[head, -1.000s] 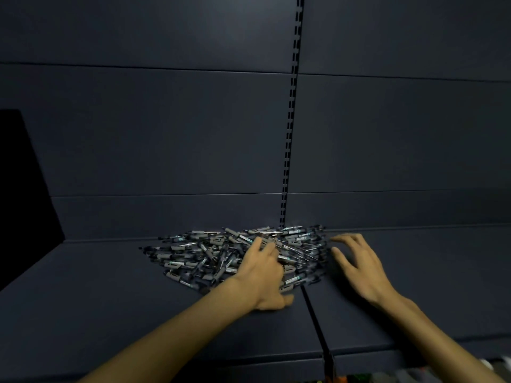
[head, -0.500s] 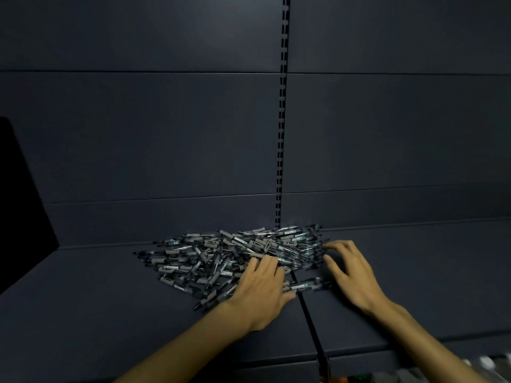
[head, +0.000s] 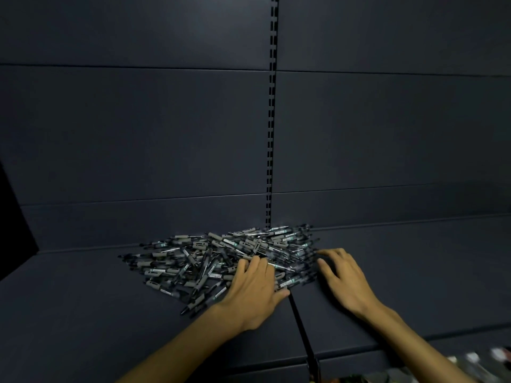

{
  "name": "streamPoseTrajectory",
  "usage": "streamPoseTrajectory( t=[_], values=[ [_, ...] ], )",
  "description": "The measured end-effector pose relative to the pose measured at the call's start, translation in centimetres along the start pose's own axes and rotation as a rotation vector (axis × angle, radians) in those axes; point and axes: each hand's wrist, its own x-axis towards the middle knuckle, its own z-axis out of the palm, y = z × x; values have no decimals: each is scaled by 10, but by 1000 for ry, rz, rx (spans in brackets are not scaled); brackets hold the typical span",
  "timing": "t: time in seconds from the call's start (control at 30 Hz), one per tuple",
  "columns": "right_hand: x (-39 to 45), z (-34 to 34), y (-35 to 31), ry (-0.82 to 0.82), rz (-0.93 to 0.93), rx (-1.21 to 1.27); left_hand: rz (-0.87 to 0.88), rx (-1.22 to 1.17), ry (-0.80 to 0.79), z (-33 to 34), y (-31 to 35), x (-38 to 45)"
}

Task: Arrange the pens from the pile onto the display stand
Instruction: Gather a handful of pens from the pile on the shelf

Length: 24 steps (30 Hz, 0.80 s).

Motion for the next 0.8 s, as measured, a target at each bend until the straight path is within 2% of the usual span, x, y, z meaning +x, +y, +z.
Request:
streamPoseTrajectory(
  t=[0.13,0.33,0.43,0.63,0.8],
  values=[
    [-3,6,-4,-74,-9,-37,-10,-10,-19,2,-3,0],
    [-5,9,-9,-59,24,-9,64,29,-8,1,-2,0],
    [-7,6,-16,-25,104,160,118,21,18,1,-4,-1],
    [-9,-2,-28,23,293,673,187,-62,47,-4,-1,-5],
    [-10,-9,-42,35,263,836,162,-206,106,-7,5,-10]
  ],
)
